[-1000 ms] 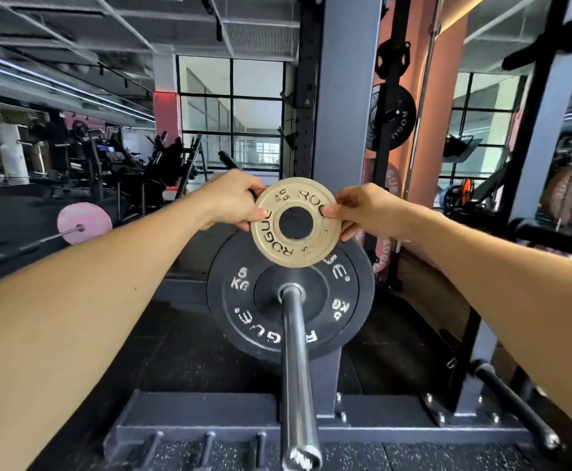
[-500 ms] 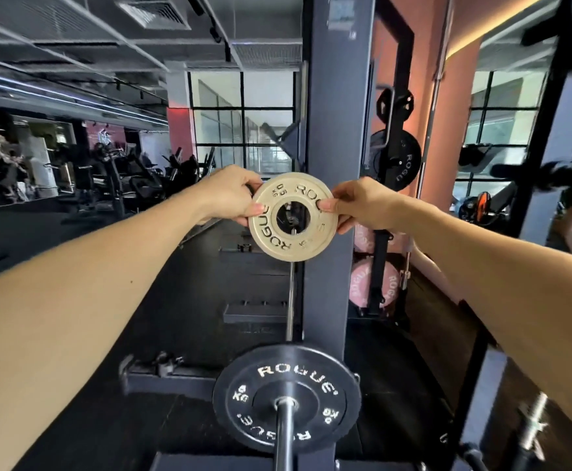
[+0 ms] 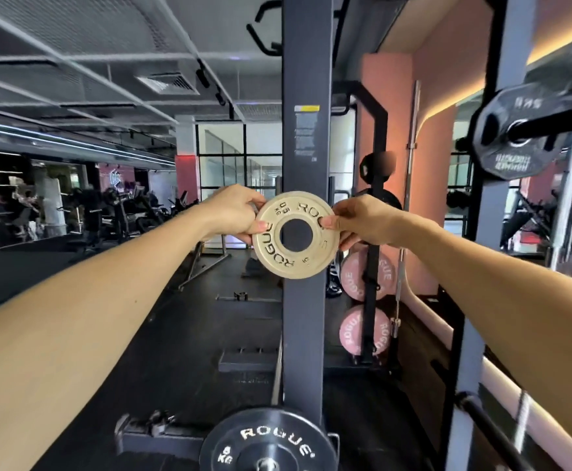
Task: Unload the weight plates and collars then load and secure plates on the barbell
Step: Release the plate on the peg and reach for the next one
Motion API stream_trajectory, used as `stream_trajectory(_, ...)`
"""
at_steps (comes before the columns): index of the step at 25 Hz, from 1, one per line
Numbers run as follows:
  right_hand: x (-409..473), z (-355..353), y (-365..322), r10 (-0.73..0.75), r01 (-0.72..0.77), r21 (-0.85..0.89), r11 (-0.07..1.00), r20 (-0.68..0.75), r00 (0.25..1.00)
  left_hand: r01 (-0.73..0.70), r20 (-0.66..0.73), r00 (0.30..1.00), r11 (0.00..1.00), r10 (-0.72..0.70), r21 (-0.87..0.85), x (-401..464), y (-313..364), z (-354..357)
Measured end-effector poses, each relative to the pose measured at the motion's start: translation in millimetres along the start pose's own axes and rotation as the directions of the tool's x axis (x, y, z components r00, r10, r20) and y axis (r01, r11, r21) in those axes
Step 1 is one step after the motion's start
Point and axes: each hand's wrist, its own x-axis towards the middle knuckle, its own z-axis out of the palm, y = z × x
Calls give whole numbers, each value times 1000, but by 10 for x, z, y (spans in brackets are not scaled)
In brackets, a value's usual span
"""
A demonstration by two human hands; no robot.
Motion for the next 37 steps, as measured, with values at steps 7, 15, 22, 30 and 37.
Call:
stream_trajectory(7, -528, -1175, 481, -48, 49, -71, 996, 26, 999, -56, -10, 998, 998, 56, 28, 160, 1066, 728)
stream_trajectory(15, -1176, -3141, 1723, -53, 54, -107, 993, 18, 998, -100, -3, 995, 994, 100, 38, 779, 2805, 2269)
stream_trajectory(22, -1639, -4374, 2386, -53, 48, -110, 993, -44, 998, -140, -3, 990, 990, 140, -5, 1243, 3870, 3133)
stream_trajectory(30, -1518, -4978, 2638, -101, 96, -81, 992, -62, 993, -201, -67, 976, 976, 207, 86, 1622, 4361, 3303)
stream_trajectory(37, -1022, -5502, 2420, -185, 175, -88, 981, -137, 973, -305, -236, 912, 940, 335, 156, 2190, 4734, 2964)
